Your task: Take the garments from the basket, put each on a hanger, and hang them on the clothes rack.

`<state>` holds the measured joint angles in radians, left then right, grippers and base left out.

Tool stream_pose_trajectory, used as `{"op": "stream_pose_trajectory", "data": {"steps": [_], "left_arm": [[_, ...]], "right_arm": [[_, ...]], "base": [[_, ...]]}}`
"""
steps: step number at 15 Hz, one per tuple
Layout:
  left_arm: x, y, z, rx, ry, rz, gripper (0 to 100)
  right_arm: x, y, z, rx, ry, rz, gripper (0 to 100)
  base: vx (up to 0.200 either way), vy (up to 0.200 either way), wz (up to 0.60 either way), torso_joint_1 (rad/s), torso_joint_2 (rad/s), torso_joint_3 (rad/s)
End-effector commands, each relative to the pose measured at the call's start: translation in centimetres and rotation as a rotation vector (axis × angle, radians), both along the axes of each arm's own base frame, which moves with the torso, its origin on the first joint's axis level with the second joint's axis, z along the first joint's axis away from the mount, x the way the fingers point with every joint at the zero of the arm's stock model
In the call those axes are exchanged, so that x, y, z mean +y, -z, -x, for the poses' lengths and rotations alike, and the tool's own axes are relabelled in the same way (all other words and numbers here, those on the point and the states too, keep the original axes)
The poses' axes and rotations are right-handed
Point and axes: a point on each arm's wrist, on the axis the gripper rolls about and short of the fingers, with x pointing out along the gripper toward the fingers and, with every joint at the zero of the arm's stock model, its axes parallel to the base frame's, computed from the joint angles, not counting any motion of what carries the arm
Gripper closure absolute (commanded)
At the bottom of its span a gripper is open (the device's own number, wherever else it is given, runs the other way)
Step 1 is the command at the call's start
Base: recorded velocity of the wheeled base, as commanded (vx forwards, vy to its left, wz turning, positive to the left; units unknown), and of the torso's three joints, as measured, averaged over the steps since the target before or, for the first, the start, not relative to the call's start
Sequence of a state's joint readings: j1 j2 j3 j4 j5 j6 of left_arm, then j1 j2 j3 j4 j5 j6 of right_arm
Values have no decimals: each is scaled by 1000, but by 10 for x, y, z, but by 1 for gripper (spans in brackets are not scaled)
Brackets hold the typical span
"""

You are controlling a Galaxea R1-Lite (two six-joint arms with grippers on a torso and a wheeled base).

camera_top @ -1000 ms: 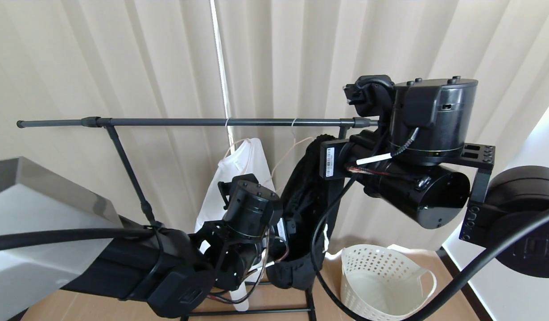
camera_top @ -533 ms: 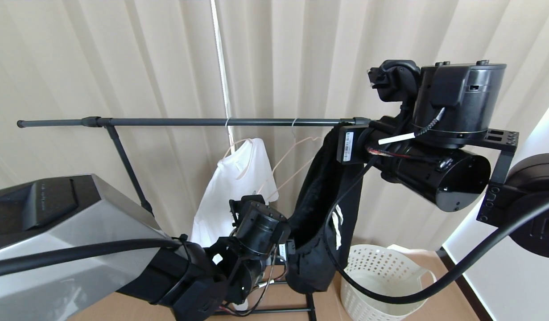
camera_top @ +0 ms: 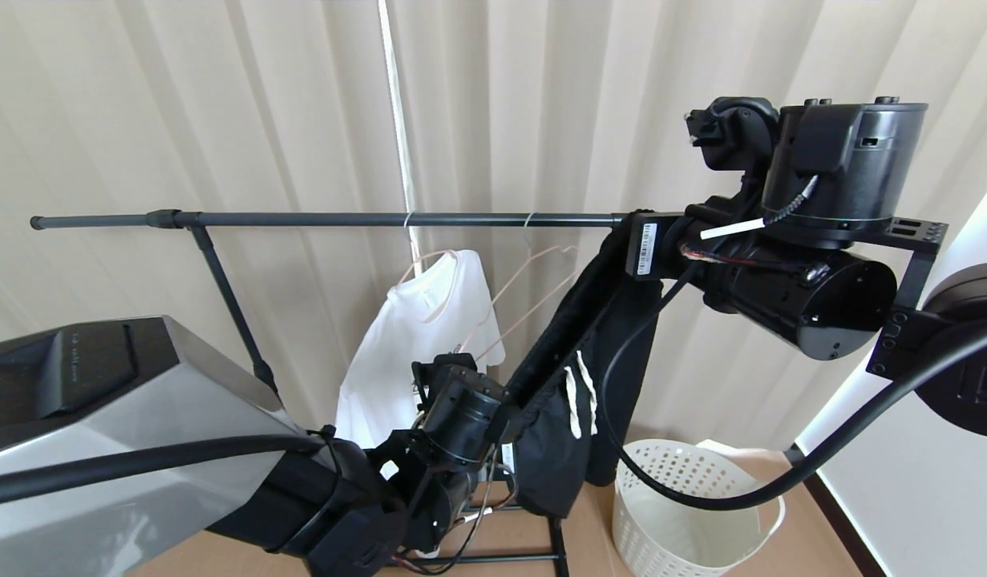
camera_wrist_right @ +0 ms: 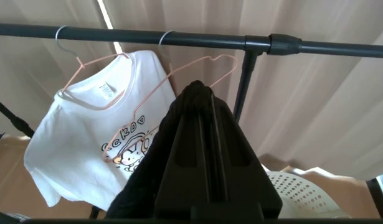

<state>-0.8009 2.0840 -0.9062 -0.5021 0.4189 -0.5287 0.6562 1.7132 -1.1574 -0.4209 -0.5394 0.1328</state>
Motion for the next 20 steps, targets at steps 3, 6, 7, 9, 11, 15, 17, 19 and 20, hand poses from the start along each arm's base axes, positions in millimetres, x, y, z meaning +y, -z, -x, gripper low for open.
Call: {"op": "stream_pose_trajectory", "data": {"steps": [3, 6, 7, 9, 11, 15, 17, 19, 20], "left_arm": [[18, -47, 4, -73, -20, 82, 100], [38, -78, 4, -88, -6, 159, 100], [47, -89, 6, -81, 6, 187, 100], [55, -105, 10, -57, 32, 258, 100], [61, -117, 12, -2, 56, 294, 100], [69, -131, 4, 50, -7, 287, 100], [73, -128, 1, 48, -28, 267, 100], [77, -127, -1, 39, -36, 232, 100], [80, -125, -3, 33, -47, 209, 100]], "right_arm": [[-8, 5, -2, 19, 16, 65, 100], [-9, 29, 1, 108, -16, 218, 100], [-10, 38, 3, 185, -26, 275, 100], [-8, 51, 12, 303, -103, 338, 100], [-5, 60, 19, 371, -170, 372, 100], [-11, 81, 18, 505, -181, 460, 100], [-19, 84, 13, 530, -162, 487, 100], [-26, 85, 6, 537, -130, 485, 100], [-30, 86, 3, 543, -119, 485, 100]], "base": [[0, 0, 0, 0, 0, 0], [0, 0, 0, 0, 0, 0], [0, 0, 0, 0, 0, 0], [0, 0, 0, 0, 0, 0], [0, 0, 0, 0, 0, 0], [0, 0, 0, 0, 0, 0], [0, 0, 0, 0, 0, 0], [0, 0, 0, 0, 0, 0], [0, 0, 0, 0, 0, 0]]}}
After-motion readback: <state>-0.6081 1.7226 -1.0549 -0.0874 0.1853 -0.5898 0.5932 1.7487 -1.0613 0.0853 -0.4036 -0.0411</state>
